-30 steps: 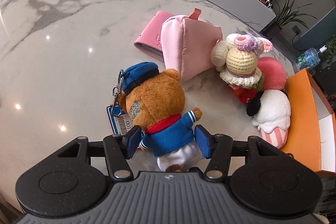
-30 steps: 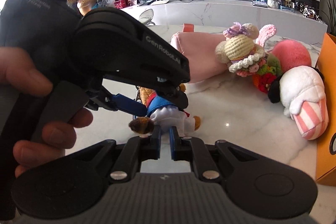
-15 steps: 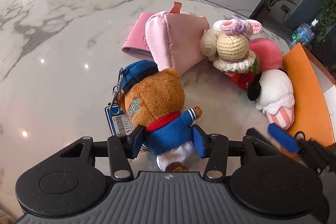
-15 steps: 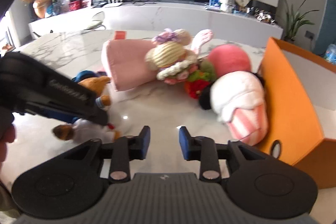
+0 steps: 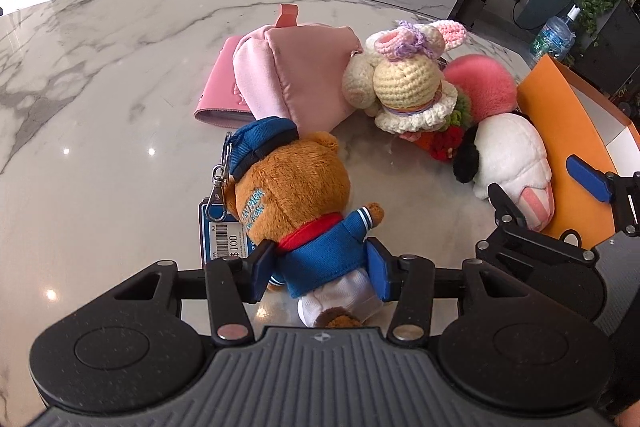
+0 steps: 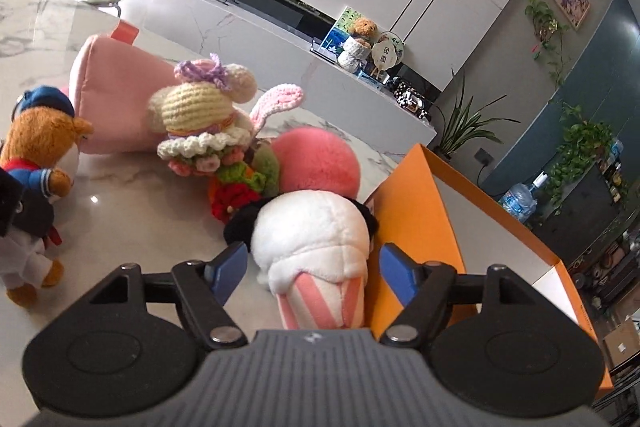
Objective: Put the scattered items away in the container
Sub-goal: 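Grasp the white plush with pink-striped base with the right tool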
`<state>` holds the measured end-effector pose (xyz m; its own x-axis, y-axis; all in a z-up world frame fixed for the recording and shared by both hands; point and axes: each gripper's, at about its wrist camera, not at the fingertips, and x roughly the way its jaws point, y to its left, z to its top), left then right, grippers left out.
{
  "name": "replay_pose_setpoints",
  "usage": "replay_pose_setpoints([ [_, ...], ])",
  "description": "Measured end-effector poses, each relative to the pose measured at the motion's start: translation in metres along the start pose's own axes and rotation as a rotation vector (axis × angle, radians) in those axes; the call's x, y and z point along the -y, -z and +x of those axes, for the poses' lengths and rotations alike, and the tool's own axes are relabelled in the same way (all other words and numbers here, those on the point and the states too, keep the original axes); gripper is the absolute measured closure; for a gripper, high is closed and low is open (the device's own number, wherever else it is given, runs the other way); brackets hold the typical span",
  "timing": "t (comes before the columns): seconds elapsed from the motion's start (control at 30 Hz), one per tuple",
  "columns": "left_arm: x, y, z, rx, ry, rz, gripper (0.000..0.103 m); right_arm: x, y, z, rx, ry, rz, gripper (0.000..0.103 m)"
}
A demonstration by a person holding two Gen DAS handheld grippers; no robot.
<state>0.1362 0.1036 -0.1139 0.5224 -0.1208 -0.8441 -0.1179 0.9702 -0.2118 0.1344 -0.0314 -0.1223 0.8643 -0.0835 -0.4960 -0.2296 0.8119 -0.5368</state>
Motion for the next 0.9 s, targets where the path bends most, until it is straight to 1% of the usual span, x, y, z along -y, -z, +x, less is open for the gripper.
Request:
replay_pose_setpoints([
  [0.2,0.001,0.001,0.001,0.009,-0.006,0.012,0.046,-0.016,0.005,0.017,-0.036,0.067,-0.116,0.02],
  [0.33,0.0,0.002,0.001,0.016,-0.002,0.011,0.046,-0.026,0.01,0.026,-0.048,0.115,-0.181,0.02],
  [0.4,-0.001,0.002,0.001,0.017,0.0,0.009,0.045,-0.03,0.012,0.029,-0.054,0.131,-0.203,0.022],
  [0.43,-0.001,0.002,0.001,0.018,0.001,0.008,0.045,-0.029,0.012,0.029,-0.056,0.129,-0.199,0.027],
  [0.47,-0.001,0.003,0.001,0.019,0.001,0.008,0.045,-0.029,0.013,0.03,-0.059,0.131,-0.197,0.03],
  [0.53,-0.001,0.003,0.0,0.022,0.001,0.008,0.045,-0.028,0.014,0.029,-0.056,0.137,-0.197,0.032],
  [0.67,-0.001,0.007,-0.001,0.039,0.002,0.002,0.046,-0.027,0.015,0.022,-0.04,0.137,-0.182,0.041],
  [0.77,0.0,0.012,-0.005,0.054,0.007,0.009,0.048,-0.024,0.015,0.013,-0.032,0.112,-0.151,0.042],
  [0.9,0.002,0.022,-0.012,0.052,0.028,0.014,0.05,-0.019,0.012,-0.006,-0.02,0.058,-0.095,0.043],
])
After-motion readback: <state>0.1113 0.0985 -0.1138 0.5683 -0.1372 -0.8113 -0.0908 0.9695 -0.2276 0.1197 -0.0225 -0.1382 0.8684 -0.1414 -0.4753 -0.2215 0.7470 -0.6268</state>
